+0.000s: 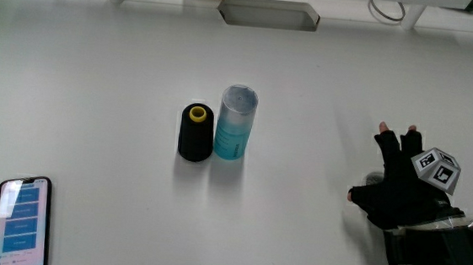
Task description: Pick paper clip
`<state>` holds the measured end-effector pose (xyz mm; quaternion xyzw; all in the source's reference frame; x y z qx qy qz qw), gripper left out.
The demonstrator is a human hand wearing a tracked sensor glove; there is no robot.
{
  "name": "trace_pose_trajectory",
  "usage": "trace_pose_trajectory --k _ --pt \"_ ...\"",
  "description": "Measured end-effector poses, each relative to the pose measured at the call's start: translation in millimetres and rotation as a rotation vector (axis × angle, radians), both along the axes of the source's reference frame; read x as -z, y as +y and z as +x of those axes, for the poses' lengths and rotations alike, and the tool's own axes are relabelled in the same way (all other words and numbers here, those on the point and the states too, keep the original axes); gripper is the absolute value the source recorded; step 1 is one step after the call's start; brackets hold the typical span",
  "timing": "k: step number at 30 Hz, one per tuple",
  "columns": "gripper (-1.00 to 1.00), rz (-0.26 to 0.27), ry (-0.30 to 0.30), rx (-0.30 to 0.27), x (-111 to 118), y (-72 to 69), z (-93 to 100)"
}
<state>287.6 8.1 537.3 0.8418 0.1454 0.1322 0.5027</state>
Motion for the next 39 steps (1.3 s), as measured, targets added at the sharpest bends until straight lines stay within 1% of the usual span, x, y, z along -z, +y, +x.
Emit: trace_pose_trajectory --k 1,2,3,4,5,6,7,8,9,10,11,12,13,14,15,16,17,18,19,20,21,22,23,24,25,27,28,29,30,31,32,33,34,35,36,37,39 --pt "0.00 -0.011 -0.014 -0.002 -2 0.8 0.0" --pt "0.00 -0.039 -0.009 0.006 -8 1.2 1.1" --pt "0.00 -0.097 -0.008 0.021 -13 1.7 1.1" --pt "0.00 -0.138 -0.018 0.015 -18 2.9 2.3" --pt "0.00 -0.150 -0.003 0.018 -22 4.0 3.0" --pt "0.00 -0.188 0.008 0.036 -25 5.2 2.5" --pt "0.00 -0.214 -0.008 0.038 -27 6.8 2.0" --pt "0.00 -0.205 -0.004 0.029 -30 7.5 3.8" --pt "0.00 -0.217 -0.004 0.037 -31 7.2 3.8" --pt "0.08 -0.245 0.022 0.039 -36 7.4 7.4" --pt "0.17 -0.237 -0.011 0.015 -36 7.1 8.6" --pt "0.25 -0.201 -0.045 -0.029 -32 7.2 8.3" --pt "0.33 -0.157 -0.027 -0.015 -30 6.3 7.2" --pt "0.42 -0.170 -0.016 0.001 -32 5.8 6.8" --pt "0.50 -0.152 -0.023 0.002 -30 5.5 5.7" --pt "0.58 -0.143 -0.030 -0.011 -31 5.5 6.5" --pt "0.67 -0.131 -0.016 -0.018 -32 5.6 7.7" --pt "0.75 -0.122 -0.028 -0.013 -30 5.2 6.5" --pt "0.83 -0.128 -0.022 -0.005 -32 5.1 7.7" --pt "0.92 -0.119 -0.027 -0.010 -29 4.4 6.9" --pt "1.00 -0.123 -0.019 -0.007 -31 4.3 8.6" --pt "1.00 -0.125 -0.023 -0.007 -30 4.4 8.0" --pt "1.00 -0.116 -0.024 -0.020 -30 4.9 8.9" --pt "1.00 -0.106 -0.034 -0.014 -28 4.9 7.6" --pt "1.00 -0.110 -0.023 -0.012 -30 4.8 8.4" --pt "1.00 -0.111 -0.034 -0.005 -25 4.5 5.3" --pt "1.00 -0.096 -0.037 -0.009 -24 4.9 4.4" --pt "1.00 -0.092 -0.044 0.004 -23 4.2 1.8" --pt "1.00 -0.085 -0.039 0.013 -21 2.7 -1.3" --pt "1.00 -0.054 -0.052 0.022 -18 0.7 -5.6" --pt "1.00 -0.046 -0.072 0.045 -13 -1.0 -11.4" --pt "1.00 -0.041 -0.056 0.049 -12 -2.4 -14.2" --pt "1.00 -0.028 -0.089 0.053 -8 -4.1 -20.1" --pt "1.00 0.008 -0.139 0.084 0 -6.0 -29.6" --pt "1.00 0.001 -0.117 0.094 -3 -6.5 -32.7" --pt "1.00 0.038 -0.147 0.113 8 -7.9 -43.3" --pt "1.00 0.048 -0.179 0.135 12 -9.3 -57.1"
